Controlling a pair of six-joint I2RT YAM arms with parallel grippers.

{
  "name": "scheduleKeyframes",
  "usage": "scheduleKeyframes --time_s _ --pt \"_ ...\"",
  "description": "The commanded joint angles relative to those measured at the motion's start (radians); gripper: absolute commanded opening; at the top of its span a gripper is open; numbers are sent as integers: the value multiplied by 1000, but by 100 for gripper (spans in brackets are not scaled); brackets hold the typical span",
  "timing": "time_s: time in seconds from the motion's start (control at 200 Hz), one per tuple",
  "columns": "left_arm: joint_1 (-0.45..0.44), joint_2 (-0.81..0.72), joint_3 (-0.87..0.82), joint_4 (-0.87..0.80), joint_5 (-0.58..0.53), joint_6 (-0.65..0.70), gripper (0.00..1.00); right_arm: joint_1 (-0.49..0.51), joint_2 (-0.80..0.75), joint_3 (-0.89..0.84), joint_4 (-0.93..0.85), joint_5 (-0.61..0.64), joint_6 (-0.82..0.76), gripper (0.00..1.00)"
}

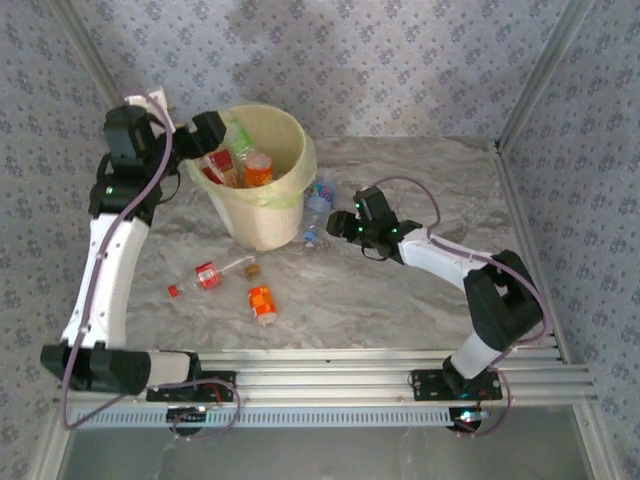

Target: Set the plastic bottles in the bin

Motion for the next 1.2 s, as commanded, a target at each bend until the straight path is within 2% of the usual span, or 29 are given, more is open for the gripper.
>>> scheduleKeyframes --time_s 0.0,0.28,0.34,0.54,0.695,0.999,1.199 --pt "-30 -91 -93 -33 56 24 94 -8 61 50 61 -74 9 64" --pt "-204 -347 -380 -33 66 7 100 0 195 102 126 -149 32 64" --pt "-225 -390 -428 -28 96 1 100 4 218 112 136 -162 34 64" --pt "-245 -501 -577 14 207 -12 100 25 274 135 148 -148 55 64" --pt "-257 -543 -643 60 230 -38 100 45 326 160 176 -159 67 66" --pt "-288 -586 -702 57 222 -83 100 66 383 195 179 -110 115 67" --pt "-329 -611 -733 70 188 -111 100 67 392 183 179 -62 152 59"
